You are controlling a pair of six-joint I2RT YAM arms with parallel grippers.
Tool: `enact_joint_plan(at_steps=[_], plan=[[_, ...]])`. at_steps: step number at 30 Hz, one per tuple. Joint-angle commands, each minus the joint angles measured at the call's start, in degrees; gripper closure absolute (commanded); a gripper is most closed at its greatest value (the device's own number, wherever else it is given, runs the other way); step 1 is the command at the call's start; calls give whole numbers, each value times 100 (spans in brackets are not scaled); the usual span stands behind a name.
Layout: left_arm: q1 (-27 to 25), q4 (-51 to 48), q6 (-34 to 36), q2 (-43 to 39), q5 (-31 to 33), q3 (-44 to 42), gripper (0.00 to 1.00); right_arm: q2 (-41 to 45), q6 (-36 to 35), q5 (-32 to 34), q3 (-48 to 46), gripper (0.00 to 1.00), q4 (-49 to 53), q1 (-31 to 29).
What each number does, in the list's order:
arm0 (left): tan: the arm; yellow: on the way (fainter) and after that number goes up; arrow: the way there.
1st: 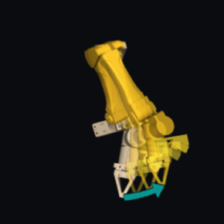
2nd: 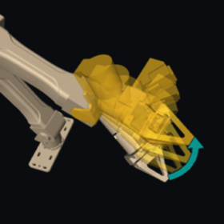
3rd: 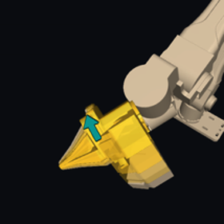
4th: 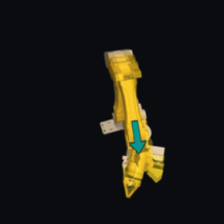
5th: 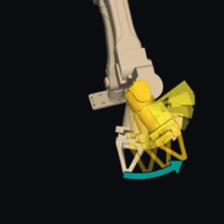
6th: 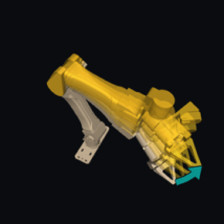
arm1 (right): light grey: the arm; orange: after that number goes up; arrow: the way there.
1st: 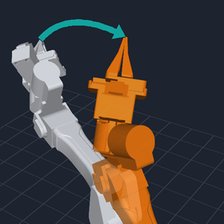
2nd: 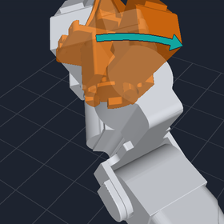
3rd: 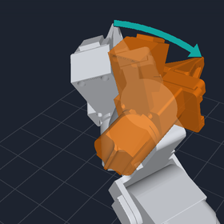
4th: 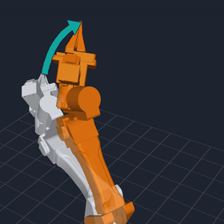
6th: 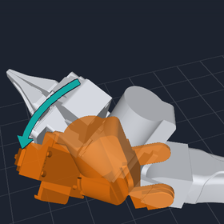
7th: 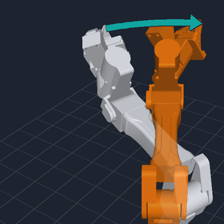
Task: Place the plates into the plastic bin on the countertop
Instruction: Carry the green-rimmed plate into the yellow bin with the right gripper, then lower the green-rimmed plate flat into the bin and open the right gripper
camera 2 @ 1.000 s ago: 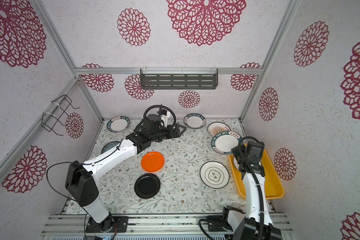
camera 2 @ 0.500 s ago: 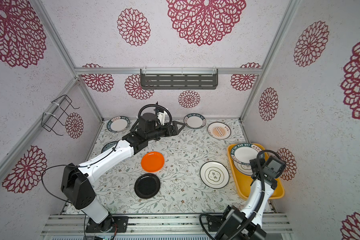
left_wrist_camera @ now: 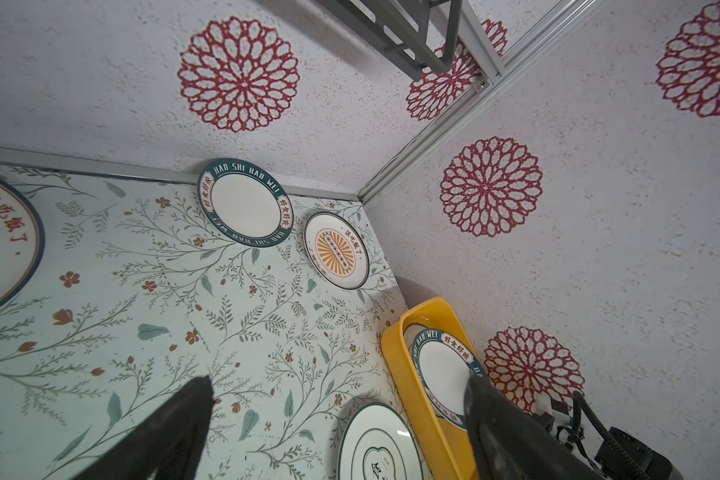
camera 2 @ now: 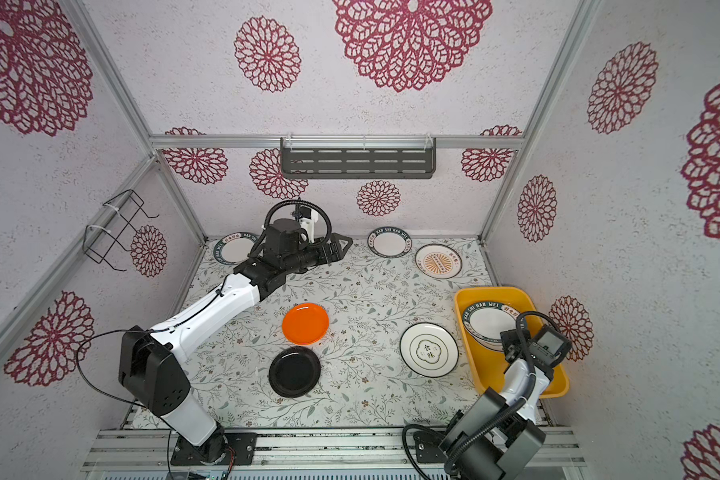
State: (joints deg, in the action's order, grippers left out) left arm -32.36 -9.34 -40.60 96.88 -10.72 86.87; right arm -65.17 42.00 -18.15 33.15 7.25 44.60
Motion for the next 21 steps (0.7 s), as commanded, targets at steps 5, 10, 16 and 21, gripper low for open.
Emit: enact_joint_plan(at_steps=[5,10,16,21], plan=[[22,-53,98,23,220,133,3,-372,-243,72,196,100,-656,20],[20,22,53,98,360,145,3,-770,-315,7,284,100,-737,15],[27,-35,90,206,443,294,3,-940,-453,10,333,80,-691,22],[52,-181,175,319,393,505,3,-1036,-509,-91,367,66,-638,18]])
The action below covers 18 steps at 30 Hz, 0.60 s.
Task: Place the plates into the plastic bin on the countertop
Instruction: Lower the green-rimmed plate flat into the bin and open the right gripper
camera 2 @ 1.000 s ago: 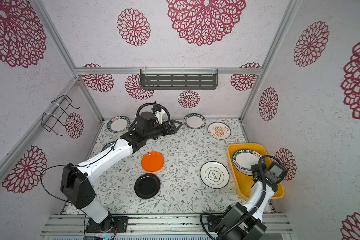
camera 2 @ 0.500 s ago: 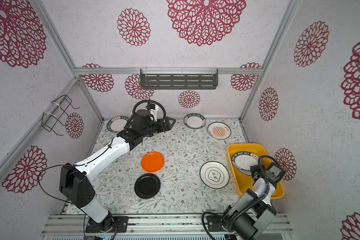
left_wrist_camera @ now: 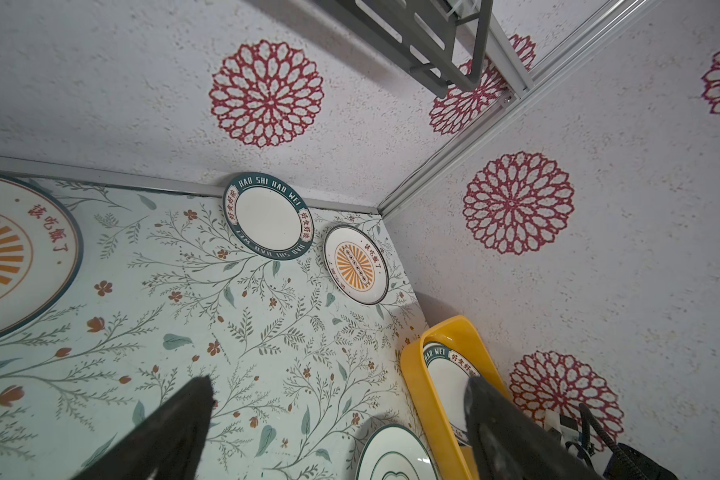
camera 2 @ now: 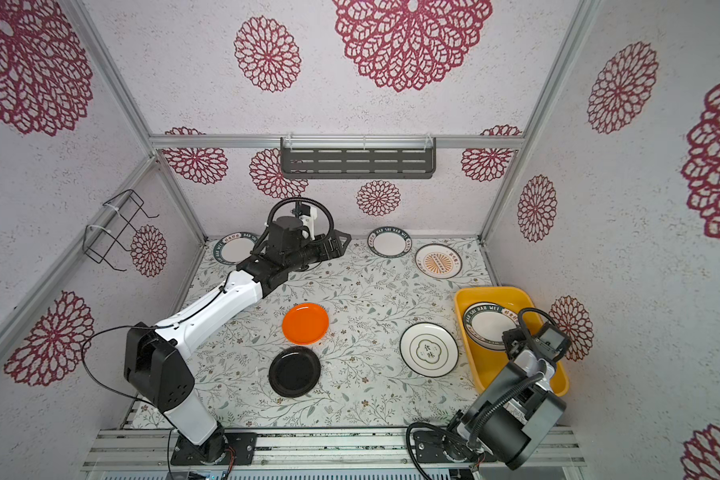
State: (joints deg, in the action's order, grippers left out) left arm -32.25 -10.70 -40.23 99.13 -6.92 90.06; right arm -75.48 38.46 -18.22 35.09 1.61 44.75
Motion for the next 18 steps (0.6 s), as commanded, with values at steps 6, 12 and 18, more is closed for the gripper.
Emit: enact_joint_plan(at_steps=[6,12,18], plan=[[79,-12,75,131,-120,213,3,75,-236,48,152,52,57,-1],[96,-64,48,131,-185,170,3,134,-414,117,209,43,288,5],[113,-115,44,13,-186,30,3,257,-514,56,230,32,423,5]])
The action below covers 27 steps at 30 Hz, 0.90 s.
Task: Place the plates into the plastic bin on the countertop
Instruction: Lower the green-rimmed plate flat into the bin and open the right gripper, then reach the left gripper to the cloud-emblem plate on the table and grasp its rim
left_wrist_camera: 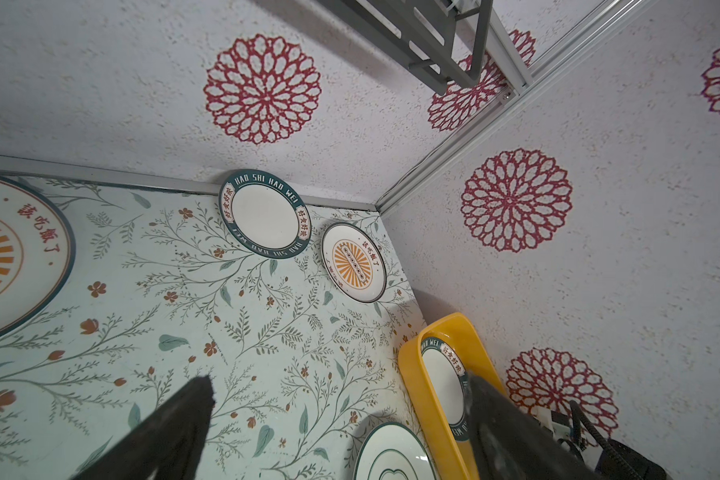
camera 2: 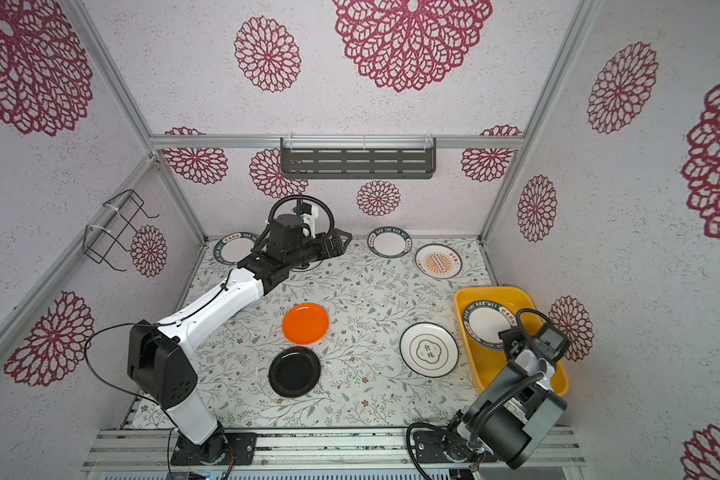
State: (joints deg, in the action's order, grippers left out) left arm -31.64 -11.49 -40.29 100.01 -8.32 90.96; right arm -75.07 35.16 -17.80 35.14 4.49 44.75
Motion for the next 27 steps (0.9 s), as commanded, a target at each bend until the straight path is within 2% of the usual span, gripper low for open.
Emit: enact_joint_plan(at_steps=[1,6,7,8,12,19,23,27], plan=[[52,-46,52,-93,-46,-90,3,255,-197,-4,252,29,170,3],[109,-141,32,-200,-85,-242,3,538,-407,-369,348,13,393,-23],[121,-158,30,-209,-111,-261,3,613,-436,-440,367,4,440,-36],[137,-190,18,-210,-177,-278,3,697,-449,-569,371,1,473,-58],[157,-392,74,-128,-432,-243,3,1127,-428,-761,397,1,627,-305],[60,-828,264,324,-1308,64,3,1723,-326,-314,602,1,1169,-1301],[-83,-913,517,641,-1930,146,3,2131,210,-300,386,1,953,-1901],[-311,-918,531,1044,-2258,261,3,2417,569,-112,375,1,960,-2471]])
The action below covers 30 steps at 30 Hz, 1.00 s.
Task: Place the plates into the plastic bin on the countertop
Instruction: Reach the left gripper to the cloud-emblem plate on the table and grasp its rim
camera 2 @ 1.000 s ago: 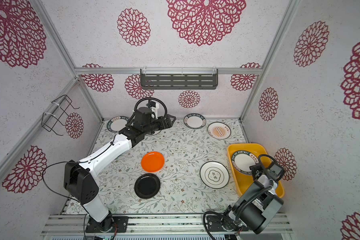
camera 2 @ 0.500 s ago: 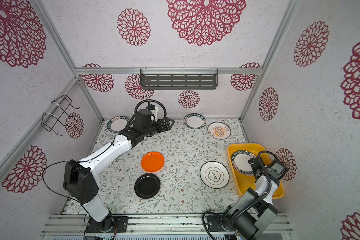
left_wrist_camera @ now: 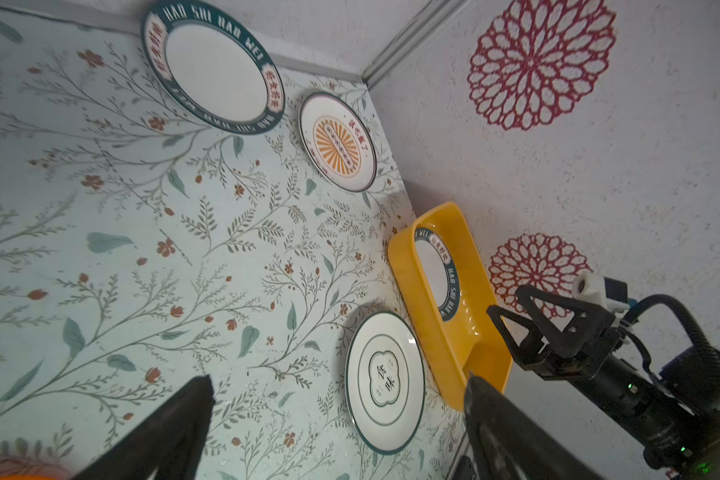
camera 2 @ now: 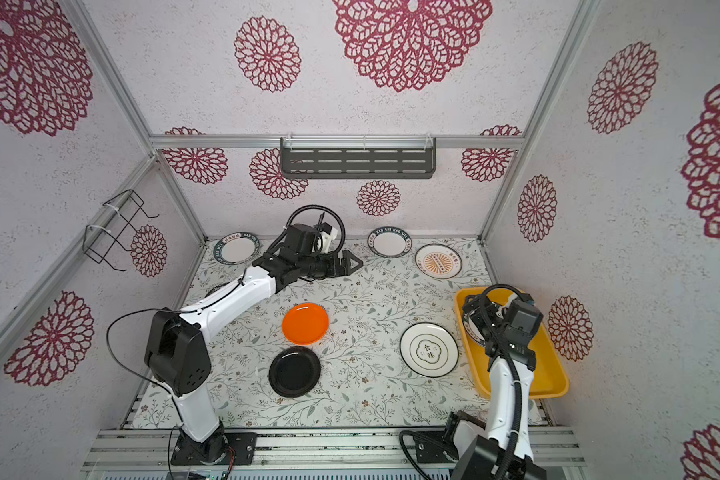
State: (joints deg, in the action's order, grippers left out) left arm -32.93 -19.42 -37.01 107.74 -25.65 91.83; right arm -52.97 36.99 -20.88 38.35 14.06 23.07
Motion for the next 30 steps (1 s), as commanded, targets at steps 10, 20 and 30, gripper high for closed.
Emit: enact_joint_plan(at_steps=[10,20,30], plan=[[-803,322,-54,1649,-887,664,3,743,9,242,572,1,1063,-671],[-1116,-70,150,2753,-1305,1378,4,428,-428,304,1180,1,1526,-668],[-1411,-154,54,3385,-1662,1720,12,273,-543,395,1438,1,1705,-663]])
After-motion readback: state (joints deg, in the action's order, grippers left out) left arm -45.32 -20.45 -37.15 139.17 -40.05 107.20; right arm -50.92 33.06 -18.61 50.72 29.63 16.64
